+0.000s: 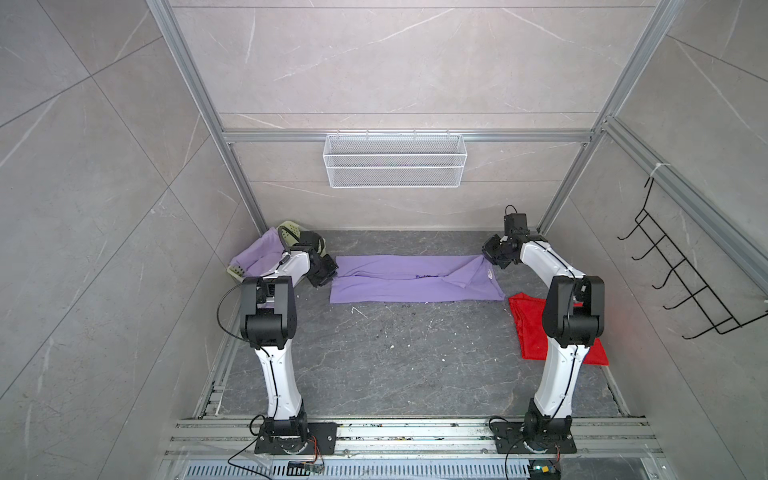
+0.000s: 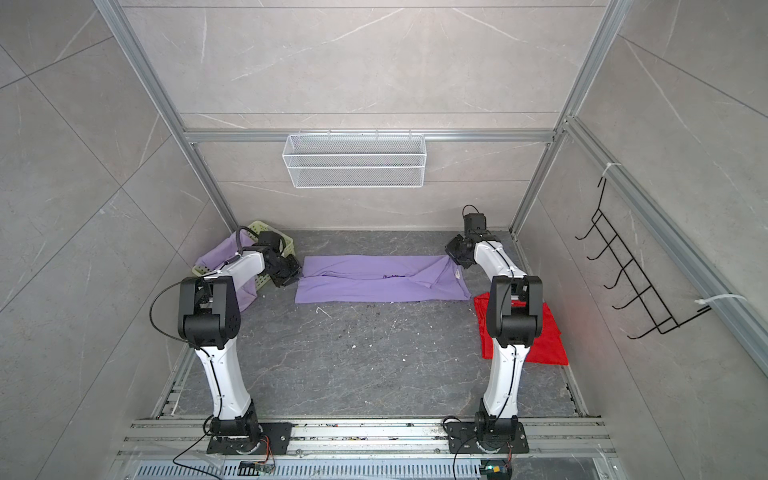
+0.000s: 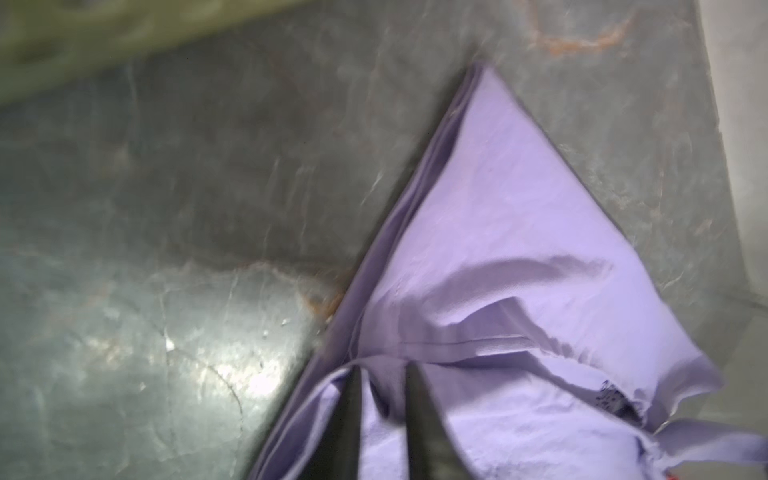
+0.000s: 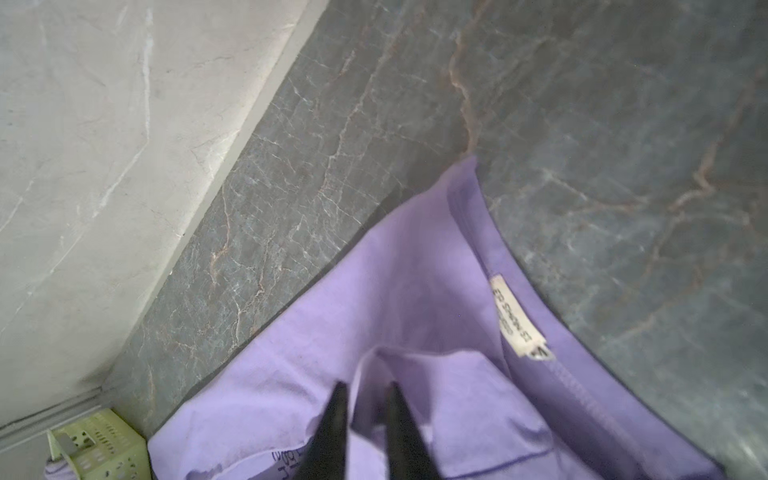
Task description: Fold and stack the t-shirts
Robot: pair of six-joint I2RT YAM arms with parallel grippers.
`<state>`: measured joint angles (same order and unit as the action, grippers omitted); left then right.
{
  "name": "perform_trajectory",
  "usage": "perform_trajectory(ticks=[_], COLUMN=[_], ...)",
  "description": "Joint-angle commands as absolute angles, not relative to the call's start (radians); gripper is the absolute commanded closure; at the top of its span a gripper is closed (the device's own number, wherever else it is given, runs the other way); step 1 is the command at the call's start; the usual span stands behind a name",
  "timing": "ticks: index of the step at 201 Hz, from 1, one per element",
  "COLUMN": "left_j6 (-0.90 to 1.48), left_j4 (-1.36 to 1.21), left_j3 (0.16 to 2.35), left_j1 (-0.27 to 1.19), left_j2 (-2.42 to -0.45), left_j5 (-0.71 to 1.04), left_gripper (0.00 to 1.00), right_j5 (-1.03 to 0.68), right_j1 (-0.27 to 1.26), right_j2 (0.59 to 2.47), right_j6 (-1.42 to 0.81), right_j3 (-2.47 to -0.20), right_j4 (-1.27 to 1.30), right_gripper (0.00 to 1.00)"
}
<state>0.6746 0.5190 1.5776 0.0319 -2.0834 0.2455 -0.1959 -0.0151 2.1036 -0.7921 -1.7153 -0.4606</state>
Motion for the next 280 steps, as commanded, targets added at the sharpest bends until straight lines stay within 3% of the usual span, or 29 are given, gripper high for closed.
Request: perform_trajectory(ticks=[1, 38, 119, 236, 248, 265, 280], left_j6=[0.677, 0.696, 0.698, 0.722, 0.721, 0.724, 0.724], left_j4=[0.501, 0.415, 0.401, 0.396, 0.396, 0.395, 0.397], left_j3=[1.619, 1.528, 1.365, 1.3, 1.301, 1.302, 1.304], left_j1=[0.025, 0.026, 0.07, 0.083, 0.083, 0.083, 0.083], left_j2=[-2.083, -1.988, -1.795, -1.743, -1.744, -1.743, -1.744], left_j5=[0.248, 0.235, 0.238, 0.234, 0.232, 0.232, 0.232], left_gripper=[0.6, 0.51, 0.48, 0.48, 0.48, 0.48, 0.48], right_j5=[-0.232, -0.268, -0.262, -0.158, -0.16, -0.154, -0.156], right_j1=[-0.025, -0.025, 0.082, 0.17, 0.171, 0.17, 0.172], right_j2=[2.119, 2.05, 1.858, 1.985, 1.997, 2.009, 2.01], right_j6=[-0.815, -0.813, -0.954, -1.067, -1.077, -1.083, -1.08], right_j3=[-1.75, -1.658, -1.309, -1.347, -1.35, -1.354, -1.371], right_j4=[-0.408, -0.366, -0.375, -0.345, -0.34, -0.33, -0.332], right_gripper=[0.52, 0.5, 0.53, 0.55, 0.6, 0.8, 0.91])
